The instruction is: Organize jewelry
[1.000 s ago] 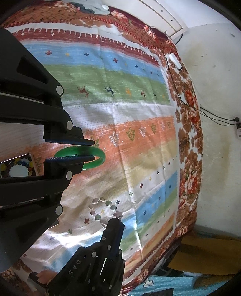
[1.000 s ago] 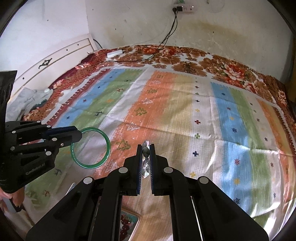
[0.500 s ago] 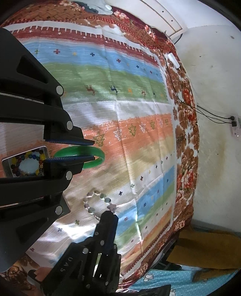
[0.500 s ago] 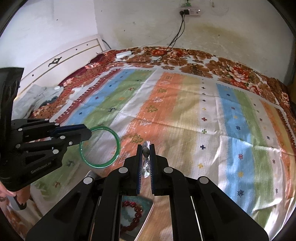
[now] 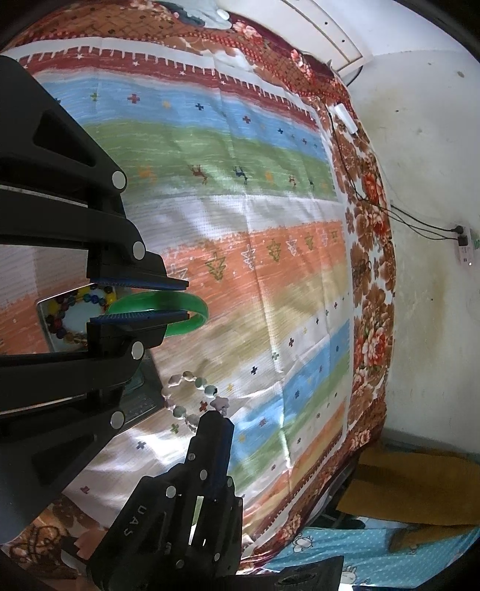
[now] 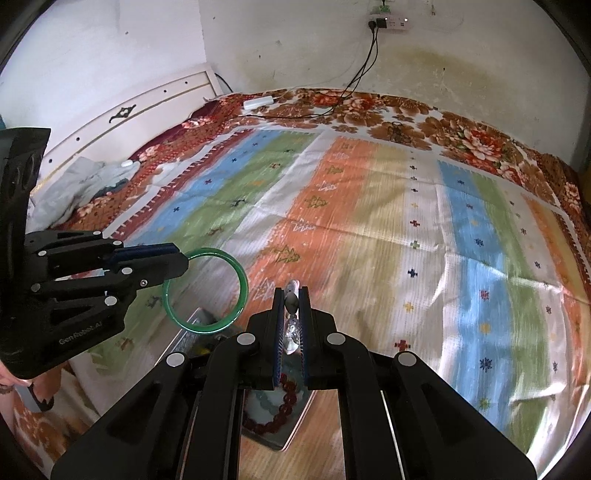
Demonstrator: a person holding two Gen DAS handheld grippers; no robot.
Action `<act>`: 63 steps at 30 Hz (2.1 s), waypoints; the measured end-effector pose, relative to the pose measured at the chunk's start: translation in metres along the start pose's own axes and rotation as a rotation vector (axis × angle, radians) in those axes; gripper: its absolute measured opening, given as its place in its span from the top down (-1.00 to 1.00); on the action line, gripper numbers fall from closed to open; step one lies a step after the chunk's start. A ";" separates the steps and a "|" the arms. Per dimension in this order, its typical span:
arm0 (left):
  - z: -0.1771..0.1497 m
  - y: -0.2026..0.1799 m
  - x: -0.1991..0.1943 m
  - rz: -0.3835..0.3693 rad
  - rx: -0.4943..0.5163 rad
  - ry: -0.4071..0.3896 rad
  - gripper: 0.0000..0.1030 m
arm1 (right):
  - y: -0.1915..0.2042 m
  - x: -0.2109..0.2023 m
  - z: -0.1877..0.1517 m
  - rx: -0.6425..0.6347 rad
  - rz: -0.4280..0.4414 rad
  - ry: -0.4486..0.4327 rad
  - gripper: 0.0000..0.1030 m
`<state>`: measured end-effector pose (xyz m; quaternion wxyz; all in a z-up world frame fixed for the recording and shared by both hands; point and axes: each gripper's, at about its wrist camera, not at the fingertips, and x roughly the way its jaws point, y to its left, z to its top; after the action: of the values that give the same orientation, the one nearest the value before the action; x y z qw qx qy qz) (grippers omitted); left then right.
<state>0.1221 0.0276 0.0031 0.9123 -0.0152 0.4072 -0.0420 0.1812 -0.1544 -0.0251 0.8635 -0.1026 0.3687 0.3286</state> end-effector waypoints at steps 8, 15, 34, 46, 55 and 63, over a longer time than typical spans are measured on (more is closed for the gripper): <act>-0.015 -0.008 -0.007 -0.010 0.013 0.004 0.80 | 0.009 -0.005 -0.017 -0.020 0.021 0.023 0.84; -0.025 -0.013 -0.008 -0.007 0.014 0.013 0.80 | 0.011 -0.007 -0.027 -0.020 0.052 0.042 0.84; -0.048 -0.010 -0.018 0.002 -0.001 0.011 0.11 | 0.000 -0.025 -0.056 0.025 0.072 0.033 0.12; -0.060 -0.010 -0.033 0.000 -0.040 -0.036 -0.56 | -0.007 -0.043 -0.075 0.090 0.111 0.006 -0.05; -0.068 -0.015 -0.043 -0.007 -0.040 -0.064 -0.73 | -0.009 -0.062 -0.089 0.120 0.113 -0.043 -0.36; -0.079 -0.024 -0.054 0.004 -0.035 -0.096 -0.89 | -0.005 -0.075 -0.103 0.129 0.071 -0.079 -0.65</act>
<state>0.0256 0.0093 -0.0080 0.9304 -0.0321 0.3638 -0.0324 0.0873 -0.2378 -0.0451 0.8699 -0.0205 0.3584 0.3382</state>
